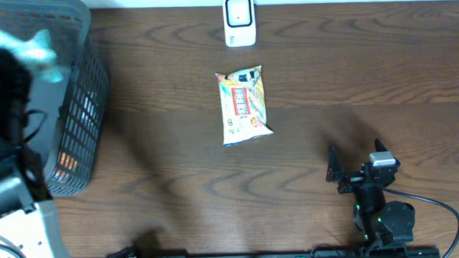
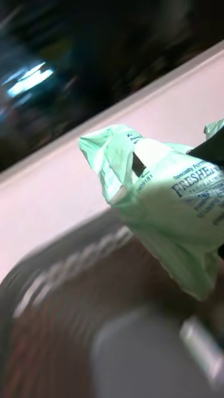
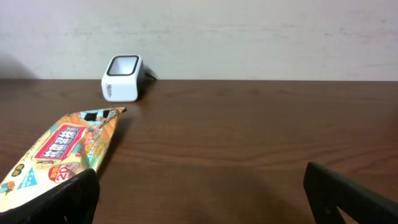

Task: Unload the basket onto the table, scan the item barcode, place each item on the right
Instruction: 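Carry the green pack to the scanner and hold it beneath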

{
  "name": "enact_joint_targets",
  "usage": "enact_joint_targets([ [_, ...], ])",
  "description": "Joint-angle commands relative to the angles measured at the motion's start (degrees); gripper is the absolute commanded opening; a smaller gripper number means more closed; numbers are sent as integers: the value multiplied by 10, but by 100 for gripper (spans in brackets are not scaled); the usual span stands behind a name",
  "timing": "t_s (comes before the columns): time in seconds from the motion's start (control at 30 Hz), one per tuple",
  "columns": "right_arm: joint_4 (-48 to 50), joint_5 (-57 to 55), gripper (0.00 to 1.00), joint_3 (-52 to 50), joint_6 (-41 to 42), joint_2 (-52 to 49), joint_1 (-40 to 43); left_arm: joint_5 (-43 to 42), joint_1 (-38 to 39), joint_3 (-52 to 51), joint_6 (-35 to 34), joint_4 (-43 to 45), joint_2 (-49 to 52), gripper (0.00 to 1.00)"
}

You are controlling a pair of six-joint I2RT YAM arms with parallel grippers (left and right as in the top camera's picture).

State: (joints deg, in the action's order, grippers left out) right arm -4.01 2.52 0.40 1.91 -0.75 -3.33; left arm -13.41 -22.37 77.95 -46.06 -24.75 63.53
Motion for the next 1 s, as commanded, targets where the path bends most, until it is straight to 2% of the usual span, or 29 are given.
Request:
enact_joint_targets([
  [0.0, -3, -5, 99, -1, 4, 0, 4, -47, 97, 7, -9, 2, 26, 8],
  [0.2, -3, -5, 99, -1, 4, 0, 4, -45, 271, 7, 52, 28, 118, 8],
  [0.37, -3, -5, 99, -1, 4, 0, 4, -45, 382, 7, 76, 101, 247, 8],
  [0.63, -3, -5, 99, -1, 4, 0, 4, -46, 479, 7, 83, 198, 411, 8],
  [0.9, -3, -5, 99, -1, 4, 0, 4, -45, 543, 7, 84, 292, 505, 8],
  [0.97, -3, -5, 99, -1, 4, 0, 4, -45, 551, 7, 103, 301, 520, 9],
])
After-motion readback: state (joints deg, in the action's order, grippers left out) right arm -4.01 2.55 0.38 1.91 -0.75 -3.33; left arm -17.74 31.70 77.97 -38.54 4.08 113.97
